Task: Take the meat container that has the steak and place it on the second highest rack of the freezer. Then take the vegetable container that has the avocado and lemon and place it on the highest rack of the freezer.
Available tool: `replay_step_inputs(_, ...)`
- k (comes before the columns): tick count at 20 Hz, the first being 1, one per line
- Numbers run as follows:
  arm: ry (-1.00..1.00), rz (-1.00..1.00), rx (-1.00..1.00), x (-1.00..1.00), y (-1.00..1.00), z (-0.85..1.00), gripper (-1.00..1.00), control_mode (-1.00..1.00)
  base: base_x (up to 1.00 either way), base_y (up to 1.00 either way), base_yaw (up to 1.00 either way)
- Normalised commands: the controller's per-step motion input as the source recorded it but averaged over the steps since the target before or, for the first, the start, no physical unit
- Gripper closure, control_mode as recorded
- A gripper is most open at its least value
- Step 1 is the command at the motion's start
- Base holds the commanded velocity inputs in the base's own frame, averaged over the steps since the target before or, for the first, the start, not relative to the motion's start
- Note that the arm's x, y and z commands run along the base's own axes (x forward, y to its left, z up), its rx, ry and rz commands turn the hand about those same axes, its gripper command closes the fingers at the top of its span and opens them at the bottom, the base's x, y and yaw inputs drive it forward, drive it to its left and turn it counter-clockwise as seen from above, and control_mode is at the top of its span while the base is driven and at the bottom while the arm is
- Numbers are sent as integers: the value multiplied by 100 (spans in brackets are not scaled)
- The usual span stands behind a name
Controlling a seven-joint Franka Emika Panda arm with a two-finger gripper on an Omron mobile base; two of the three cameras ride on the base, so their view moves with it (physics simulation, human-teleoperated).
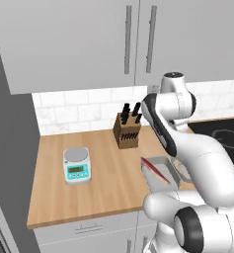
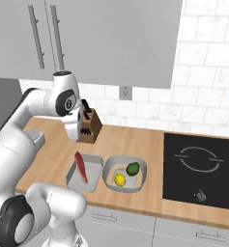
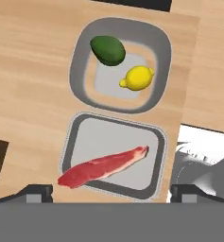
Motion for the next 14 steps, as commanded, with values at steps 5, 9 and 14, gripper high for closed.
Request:
replay_step_inputs(5,0,-9,10,3,0,-48,-100,-100,0,0,0)
replay_step_inputs(9,0,-7,3,0,0,-61,-100,-100,0,0,0)
replay_step_inputs(14,0,-5,0,1,-3,-62,-100,-100,0,0,0)
